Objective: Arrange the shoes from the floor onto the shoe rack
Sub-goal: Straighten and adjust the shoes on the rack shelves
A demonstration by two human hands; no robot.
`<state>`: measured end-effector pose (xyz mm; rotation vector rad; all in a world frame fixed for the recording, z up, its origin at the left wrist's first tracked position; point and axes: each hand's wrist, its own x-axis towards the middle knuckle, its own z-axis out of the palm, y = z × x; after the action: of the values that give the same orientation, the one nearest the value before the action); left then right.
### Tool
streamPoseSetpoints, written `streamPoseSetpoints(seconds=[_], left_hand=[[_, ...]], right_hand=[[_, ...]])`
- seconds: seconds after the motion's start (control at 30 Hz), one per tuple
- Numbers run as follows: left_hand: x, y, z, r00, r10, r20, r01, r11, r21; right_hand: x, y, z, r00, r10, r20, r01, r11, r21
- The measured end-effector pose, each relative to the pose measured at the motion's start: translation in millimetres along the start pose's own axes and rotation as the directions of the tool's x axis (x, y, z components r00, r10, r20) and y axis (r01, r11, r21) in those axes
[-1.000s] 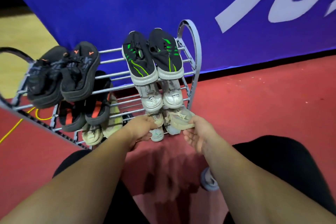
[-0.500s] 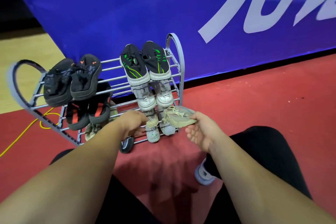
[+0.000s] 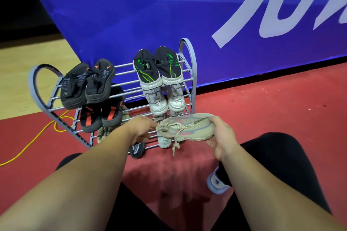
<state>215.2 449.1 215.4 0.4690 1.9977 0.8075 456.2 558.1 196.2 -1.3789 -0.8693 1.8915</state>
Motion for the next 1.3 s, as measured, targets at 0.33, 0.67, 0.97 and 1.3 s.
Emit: streamPoseSetpoints(seconds=[0.33,0.67,0.97,1.3], left_hand=[[-11,-9,-3,0.961,-0.047,0.272,0.105,0.974,-0.202],[-22,-26,10,0.661,-0.300,0.688,0.316,0.943,0.107],[13,-54,60,0.801,-0.228,0.554,0.426,0.867,-0.258],[59,-43,103,0.902,-0.200,0.384,0.392,0.754,-0.527]], right_hand=[[0,-5,5,0.990,0.056,0.130,-0.092,0.952,0.292],[12,27,19,0.969,0.249,-0.011,-0.249,0.968,-0.014],[35,74,43,0.938,0.345,-0.015,-0.343,0.927,-0.153],[71,88,55,0.975,0.224,0.011,-0.216,0.952,-0.216]])
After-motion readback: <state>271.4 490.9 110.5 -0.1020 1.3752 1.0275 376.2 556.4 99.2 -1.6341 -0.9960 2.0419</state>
